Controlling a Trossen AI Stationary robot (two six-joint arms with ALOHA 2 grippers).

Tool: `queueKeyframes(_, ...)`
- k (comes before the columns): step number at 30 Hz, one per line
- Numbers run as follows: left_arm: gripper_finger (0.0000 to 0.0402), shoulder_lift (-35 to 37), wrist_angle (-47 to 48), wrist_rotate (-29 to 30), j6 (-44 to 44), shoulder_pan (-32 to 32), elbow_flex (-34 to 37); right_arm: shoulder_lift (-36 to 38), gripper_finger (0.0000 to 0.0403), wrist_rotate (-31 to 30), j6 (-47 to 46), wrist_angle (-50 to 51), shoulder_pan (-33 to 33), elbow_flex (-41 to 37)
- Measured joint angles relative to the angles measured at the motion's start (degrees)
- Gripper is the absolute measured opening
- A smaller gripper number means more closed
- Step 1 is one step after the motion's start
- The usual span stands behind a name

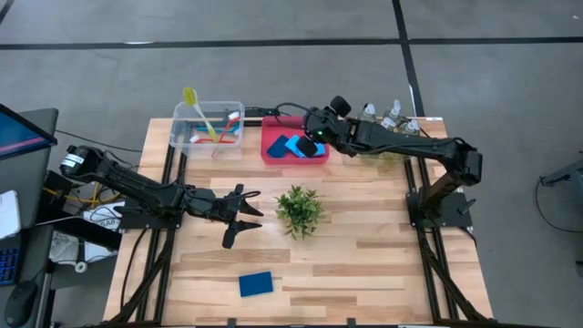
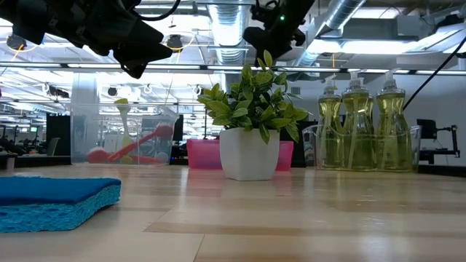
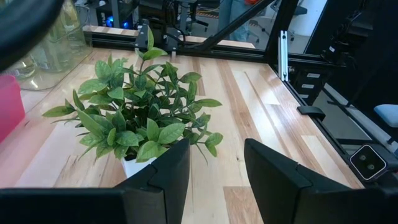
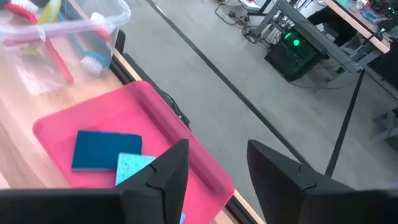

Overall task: Pick & Place Kitchen Sink Supplies
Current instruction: Put the blue sponge into the red bin

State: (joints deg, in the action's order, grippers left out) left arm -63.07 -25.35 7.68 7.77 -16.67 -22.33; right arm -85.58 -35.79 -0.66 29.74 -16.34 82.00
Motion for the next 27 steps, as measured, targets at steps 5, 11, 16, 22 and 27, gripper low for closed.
queueKeyframes(5,0.0154,0.0,0.0,0.0,0.0,0.0,0.0,0.0,0.0156,0.0,0.2,1.6,0.0,0.0)
queueKeyframes(11,0.0154,0.0,0.1,0.0,0.0,-0.1,0.0,0.0,0.015,-0.2,0.7,1.6,1.1,0.0)
queueKeyframes(16,0.0154,0.0,0.2,-0.1,0.3,-0.3,1.1,0.0,0.0148,-0.4,1.1,1.6,2.8,0.0)
queueKeyframes(22,0.0154,0.0,0.0,-0.1,1.8,-0.3,2.9,0.0,0.015,-5.9,1.2,2.0,5.4,0.0)
queueKeyframes(27,0.0154,0.0,-0.4,-0.3,3.4,-0.3,3.6,0.0,0.0146,-8.6,1.2,4.6,7.2,0.0)
